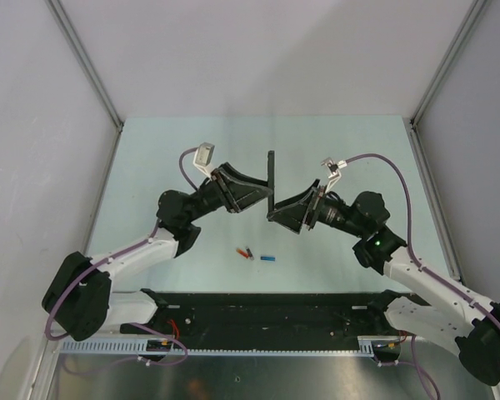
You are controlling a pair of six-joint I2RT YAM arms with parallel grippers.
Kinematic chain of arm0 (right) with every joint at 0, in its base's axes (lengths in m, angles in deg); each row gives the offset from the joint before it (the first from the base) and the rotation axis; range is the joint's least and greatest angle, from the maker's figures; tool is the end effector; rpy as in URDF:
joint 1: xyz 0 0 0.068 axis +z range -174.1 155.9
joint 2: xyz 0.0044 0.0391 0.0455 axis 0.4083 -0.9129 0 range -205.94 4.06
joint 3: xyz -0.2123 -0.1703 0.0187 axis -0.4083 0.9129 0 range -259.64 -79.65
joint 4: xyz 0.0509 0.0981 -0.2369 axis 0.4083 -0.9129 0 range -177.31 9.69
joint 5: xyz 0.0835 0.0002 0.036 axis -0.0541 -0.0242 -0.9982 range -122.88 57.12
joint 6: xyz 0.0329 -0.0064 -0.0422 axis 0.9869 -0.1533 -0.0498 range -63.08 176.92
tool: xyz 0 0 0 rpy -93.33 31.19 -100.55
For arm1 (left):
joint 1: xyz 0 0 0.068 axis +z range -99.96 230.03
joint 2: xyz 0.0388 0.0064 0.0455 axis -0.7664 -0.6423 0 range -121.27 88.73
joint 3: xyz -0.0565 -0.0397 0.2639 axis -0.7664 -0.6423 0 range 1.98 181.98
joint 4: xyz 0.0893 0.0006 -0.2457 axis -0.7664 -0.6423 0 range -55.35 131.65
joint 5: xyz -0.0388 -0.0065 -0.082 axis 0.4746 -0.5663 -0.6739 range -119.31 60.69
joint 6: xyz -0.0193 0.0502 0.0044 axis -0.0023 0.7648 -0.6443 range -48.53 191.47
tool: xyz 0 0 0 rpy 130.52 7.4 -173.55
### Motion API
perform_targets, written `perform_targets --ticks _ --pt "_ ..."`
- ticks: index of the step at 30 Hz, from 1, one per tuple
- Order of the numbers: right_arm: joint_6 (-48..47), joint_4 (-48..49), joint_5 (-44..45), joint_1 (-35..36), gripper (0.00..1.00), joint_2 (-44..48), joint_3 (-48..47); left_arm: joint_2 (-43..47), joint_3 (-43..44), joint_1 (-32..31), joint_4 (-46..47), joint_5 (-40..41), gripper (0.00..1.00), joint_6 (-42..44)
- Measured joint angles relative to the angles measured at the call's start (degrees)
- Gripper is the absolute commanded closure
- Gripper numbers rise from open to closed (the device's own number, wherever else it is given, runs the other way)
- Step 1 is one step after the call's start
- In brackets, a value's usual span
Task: Load the batteries into the remote control
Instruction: Adjust the remote control.
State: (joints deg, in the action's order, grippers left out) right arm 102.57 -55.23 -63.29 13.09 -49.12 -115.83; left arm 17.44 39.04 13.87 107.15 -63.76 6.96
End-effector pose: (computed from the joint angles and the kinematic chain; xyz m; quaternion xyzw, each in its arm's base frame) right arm 0.1622 0.1456 0.3253 -0.1508 0.6455 0.6110 0.4328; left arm 0.1980 -0.1697 0.3289 0.1355 0.5173 -0.7335 0.4195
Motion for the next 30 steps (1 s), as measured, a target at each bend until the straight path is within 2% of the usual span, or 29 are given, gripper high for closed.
perform_targets --ticks 7,14,17,19,20,21,23,24,26,27,28,30 --pt "-0.02 1.42 0.90 1.29 0.18 -1.09 0.00 -0.09 -0.87 -0.87 0.02 0.66 1.00 0.13" --pt "0.02 2.89 1.66 2.54 0.41 -1.81 -0.02 -0.09 -1.79 -1.16 -0.02 1.68 1.00 0.61" --pt "0.07 3.52 1.70 2.89 0.49 -1.90 -0.04 -0.09 -2.16 -1.20 0.00 2.32 0.93 0.81" --pt "-0.02 3.52 1.68 2.99 0.54 -1.92 -0.04 -0.09 -2.56 -1.20 0.00 2.78 0.81 1.01" --pt "0.00 3.50 1.68 3.10 0.57 -1.92 -0.04 -0.09 -2.75 -1.20 -0.04 3.02 0.73 1.09" --pt "-0.15 3.45 1.68 3.17 0.58 -1.88 -0.04 -0.09 -2.86 -1.20 -0.04 3.15 0.58 1.09" --pt "-0.37 2.99 1.73 3.19 0.62 -1.62 -0.04 -0.07 -2.91 -1.18 -0.02 3.13 0.46 1.01" --pt "-0.52 2.67 1.73 3.19 0.63 -1.42 -0.04 -0.07 -2.93 -1.07 -0.02 3.08 0.36 1.03" --pt "-1.05 1.22 2.01 3.28 0.64 -0.44 -0.04 -0.07 -3.04 -0.63 0.09 2.75 0.28 0.92" --pt "-1.44 0.44 2.21 3.30 0.64 0.00 -0.04 0.00 -3.10 -0.31 0.13 2.67 0.04 0.66" --pt "-2.05 -0.83 2.60 3.41 0.64 0.63 -0.13 0.04 -3.17 0.15 0.15 2.49 0.00 0.48" --pt "-3.82 -4.22 3.45 3.65 0.64 1.97 -0.66 0.13 -3.23 1.40 0.35 1.95 0.00 0.09"
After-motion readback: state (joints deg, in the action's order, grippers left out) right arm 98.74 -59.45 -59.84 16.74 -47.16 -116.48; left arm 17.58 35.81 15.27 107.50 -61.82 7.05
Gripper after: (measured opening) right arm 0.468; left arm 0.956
